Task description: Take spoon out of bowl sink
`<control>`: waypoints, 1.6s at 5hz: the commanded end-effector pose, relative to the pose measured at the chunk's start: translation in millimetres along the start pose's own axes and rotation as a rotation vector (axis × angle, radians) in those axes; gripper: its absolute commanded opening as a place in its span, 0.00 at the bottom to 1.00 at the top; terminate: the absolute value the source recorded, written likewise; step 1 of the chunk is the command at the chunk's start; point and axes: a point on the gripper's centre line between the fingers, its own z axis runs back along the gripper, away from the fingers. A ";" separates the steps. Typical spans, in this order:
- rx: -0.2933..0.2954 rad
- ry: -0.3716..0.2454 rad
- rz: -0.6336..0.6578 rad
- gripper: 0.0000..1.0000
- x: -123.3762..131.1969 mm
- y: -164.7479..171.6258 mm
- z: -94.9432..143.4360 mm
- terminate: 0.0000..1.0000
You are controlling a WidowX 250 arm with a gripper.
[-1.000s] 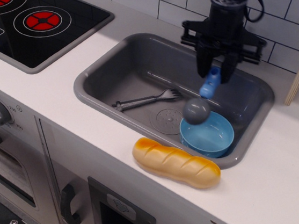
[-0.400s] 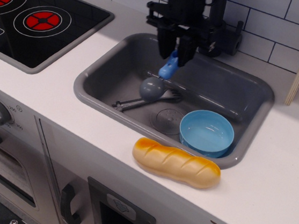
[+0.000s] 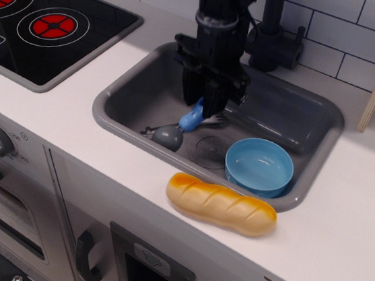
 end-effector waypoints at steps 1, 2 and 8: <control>0.040 -0.040 0.058 0.00 6.6 -11.2 4.0 0.00; 0.031 -0.036 0.090 0.00 9.8 -13.7 -7.4 0.00; -0.059 -0.112 0.237 1.00 23.1 -9.5 46.6 0.00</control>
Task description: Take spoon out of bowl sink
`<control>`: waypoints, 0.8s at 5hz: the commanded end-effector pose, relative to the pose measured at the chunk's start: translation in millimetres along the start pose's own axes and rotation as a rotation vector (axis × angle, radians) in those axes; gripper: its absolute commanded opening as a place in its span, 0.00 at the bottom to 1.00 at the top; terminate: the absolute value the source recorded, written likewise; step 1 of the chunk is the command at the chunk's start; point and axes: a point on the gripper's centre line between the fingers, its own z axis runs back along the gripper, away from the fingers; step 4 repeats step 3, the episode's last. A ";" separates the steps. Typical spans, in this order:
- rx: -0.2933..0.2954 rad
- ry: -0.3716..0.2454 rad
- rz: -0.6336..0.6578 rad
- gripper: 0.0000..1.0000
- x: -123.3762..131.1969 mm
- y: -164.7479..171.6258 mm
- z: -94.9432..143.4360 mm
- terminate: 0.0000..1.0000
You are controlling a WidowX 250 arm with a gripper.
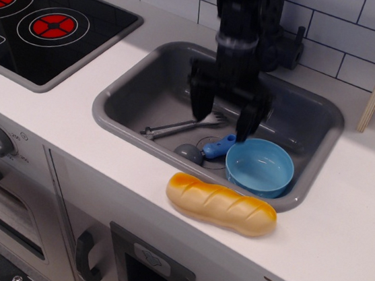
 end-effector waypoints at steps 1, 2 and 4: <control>-0.004 -0.113 0.045 1.00 16.6 2.6 45.5 0.00; -0.004 -0.113 0.045 1.00 16.6 2.6 45.5 0.00; -0.004 -0.113 0.045 1.00 16.6 2.6 45.5 1.00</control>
